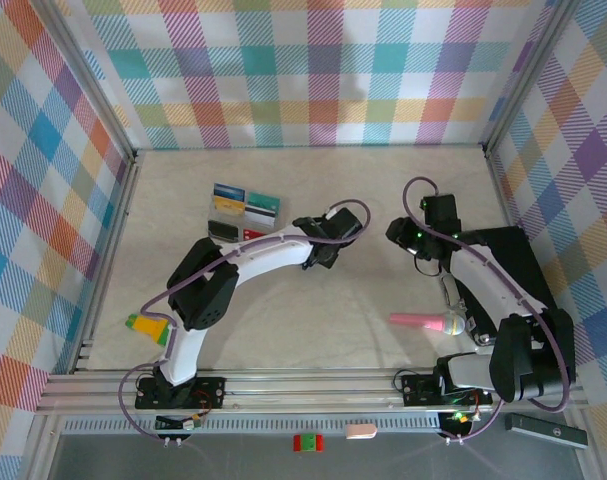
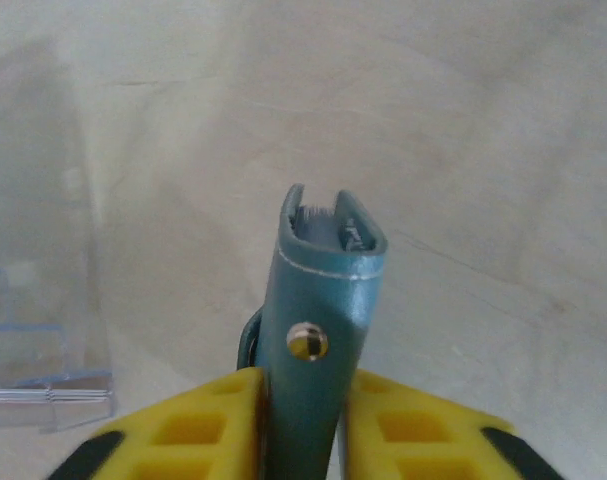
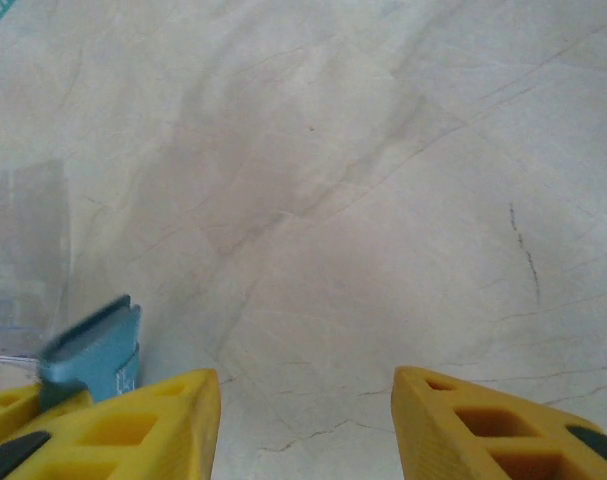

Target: Take the credit cards out of the card holder

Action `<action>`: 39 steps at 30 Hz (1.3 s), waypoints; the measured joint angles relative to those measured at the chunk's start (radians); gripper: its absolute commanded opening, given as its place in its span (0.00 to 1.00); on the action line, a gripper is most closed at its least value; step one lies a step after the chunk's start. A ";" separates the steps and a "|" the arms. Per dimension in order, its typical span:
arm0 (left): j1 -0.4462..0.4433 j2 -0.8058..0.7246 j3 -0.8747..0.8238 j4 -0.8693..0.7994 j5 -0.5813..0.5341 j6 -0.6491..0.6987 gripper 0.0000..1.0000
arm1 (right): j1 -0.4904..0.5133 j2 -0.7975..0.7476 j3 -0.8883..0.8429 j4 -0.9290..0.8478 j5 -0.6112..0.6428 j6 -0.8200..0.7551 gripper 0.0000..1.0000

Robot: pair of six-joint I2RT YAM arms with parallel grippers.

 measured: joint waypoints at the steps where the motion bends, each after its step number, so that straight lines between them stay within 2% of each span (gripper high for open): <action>1: -0.006 -0.001 -0.007 0.010 0.029 -0.014 0.44 | -0.002 0.000 -0.003 0.000 0.000 0.001 0.49; 5: -0.021 -0.048 -0.123 0.081 0.187 -0.085 0.53 | -0.003 0.002 -0.013 0.003 -0.003 0.000 0.49; 9: -0.023 -0.124 -0.212 0.114 0.256 -0.174 0.60 | -0.003 0.061 -0.001 0.019 -0.054 -0.021 0.49; 13: -0.005 -0.259 -0.296 0.158 0.267 -0.261 0.68 | 0.029 0.192 0.070 0.010 -0.112 -0.068 0.49; 17: 0.050 -0.435 -0.407 0.204 0.258 -0.356 0.79 | 0.125 0.332 0.200 0.008 -0.163 -0.111 0.49; 21: 0.102 -0.566 -0.511 0.230 0.209 -0.430 0.92 | 0.218 0.474 0.344 0.006 -0.201 -0.140 0.48; 24: 0.121 -0.632 -0.576 0.231 0.162 -0.473 0.98 | 0.276 0.585 0.455 -0.016 -0.216 -0.161 0.47; 32: 0.132 -0.714 -0.650 0.230 0.100 -0.544 1.00 | 0.351 0.805 0.670 -0.101 -0.220 -0.188 0.47; 39: 0.135 -0.709 -0.652 0.242 0.132 -0.580 1.00 | 0.351 0.827 0.671 -0.182 -0.172 -0.210 0.48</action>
